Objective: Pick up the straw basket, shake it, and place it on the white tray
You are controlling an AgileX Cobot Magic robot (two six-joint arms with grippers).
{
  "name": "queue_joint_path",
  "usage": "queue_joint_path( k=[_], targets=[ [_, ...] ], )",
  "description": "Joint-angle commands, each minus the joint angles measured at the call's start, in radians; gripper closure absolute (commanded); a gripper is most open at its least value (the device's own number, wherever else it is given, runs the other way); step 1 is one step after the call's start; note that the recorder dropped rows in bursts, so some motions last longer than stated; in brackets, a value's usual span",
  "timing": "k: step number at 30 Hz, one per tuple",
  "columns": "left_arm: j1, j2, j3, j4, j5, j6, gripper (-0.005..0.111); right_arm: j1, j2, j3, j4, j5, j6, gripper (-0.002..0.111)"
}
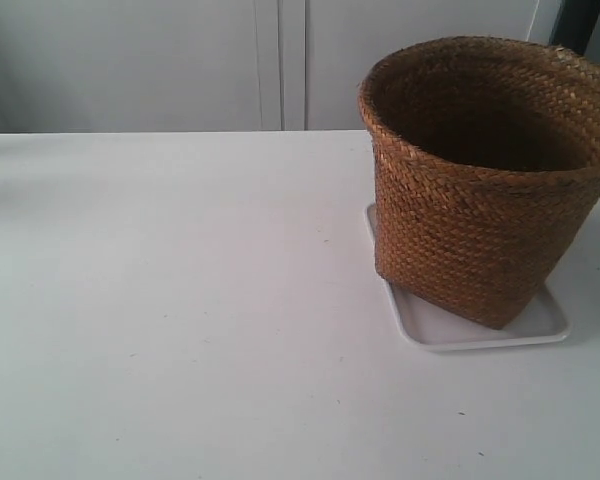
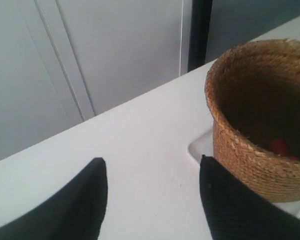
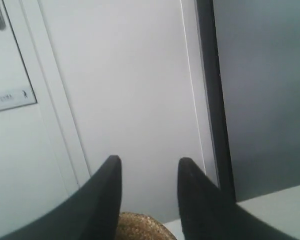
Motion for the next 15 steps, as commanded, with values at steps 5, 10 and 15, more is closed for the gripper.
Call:
queue_joint_path(
  k=[5,10,15],
  targets=[
    [-0.001,-0.382,0.464,-0.037,-0.372,-0.025,0.048,-0.005,-0.315,0.122,0.062,-0.004,0.011,0.082],
    [-0.001,-0.582,0.712,-0.037,-0.432,-0.025,0.048,-0.005,-0.471,0.164,0.064,0.055,0.011,0.089],
    [-0.001,-0.763,0.907,-0.047,-0.493,-0.029,0.048,-0.005,-0.618,0.190,0.064,0.184,0.011,0.095]
  ],
)
